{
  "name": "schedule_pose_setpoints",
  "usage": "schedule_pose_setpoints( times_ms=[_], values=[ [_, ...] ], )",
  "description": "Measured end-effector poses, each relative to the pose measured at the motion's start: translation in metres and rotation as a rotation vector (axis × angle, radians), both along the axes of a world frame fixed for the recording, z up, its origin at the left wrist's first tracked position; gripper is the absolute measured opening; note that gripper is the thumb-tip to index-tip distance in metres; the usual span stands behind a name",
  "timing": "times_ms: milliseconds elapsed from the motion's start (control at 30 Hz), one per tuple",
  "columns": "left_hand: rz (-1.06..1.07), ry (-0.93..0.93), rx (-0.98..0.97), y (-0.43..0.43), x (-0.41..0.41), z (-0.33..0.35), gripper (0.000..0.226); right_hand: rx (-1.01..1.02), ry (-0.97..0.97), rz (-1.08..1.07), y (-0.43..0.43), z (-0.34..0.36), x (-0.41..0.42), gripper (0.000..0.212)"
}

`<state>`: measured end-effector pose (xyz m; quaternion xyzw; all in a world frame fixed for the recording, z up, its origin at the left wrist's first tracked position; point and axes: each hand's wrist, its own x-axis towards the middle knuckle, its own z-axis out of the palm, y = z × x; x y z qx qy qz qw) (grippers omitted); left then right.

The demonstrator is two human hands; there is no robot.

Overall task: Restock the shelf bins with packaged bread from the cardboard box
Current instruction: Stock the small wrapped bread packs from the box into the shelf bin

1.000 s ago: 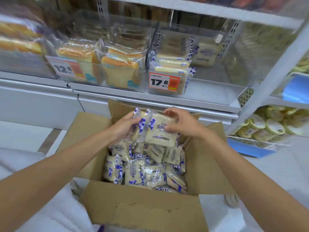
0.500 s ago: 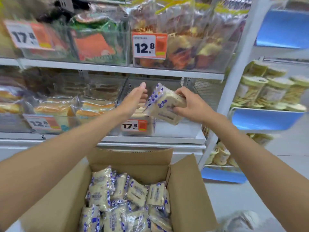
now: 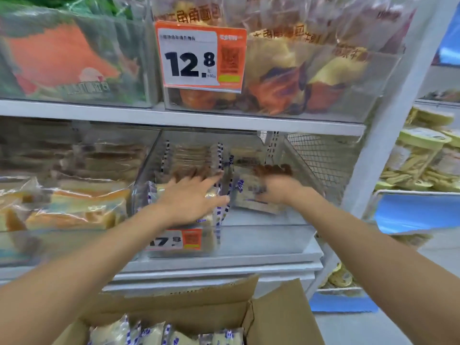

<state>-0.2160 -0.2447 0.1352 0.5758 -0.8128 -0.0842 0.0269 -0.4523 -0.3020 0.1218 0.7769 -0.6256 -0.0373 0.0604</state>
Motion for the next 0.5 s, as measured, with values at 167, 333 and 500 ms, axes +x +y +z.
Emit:
schedule_pose_setpoints(
  times_ms=[167,333,500],
  values=[
    [-0.007,0.023,-0.09,0.003,0.003,-0.006,0.061,-0.106,-0.068,-0.042,-0.046,-0.004,0.003,0.081],
    [-0.019,0.03,-0.1,0.0,0.004,-0.009,0.06,-0.153,-0.24,-0.068,-0.064,-0.02,0.015,0.087],
    [-0.01,0.094,-0.069,-0.002,0.001,-0.008,0.056,-0.133,-0.251,-0.096,-0.057,-0.018,0.013,0.106]
  ],
)
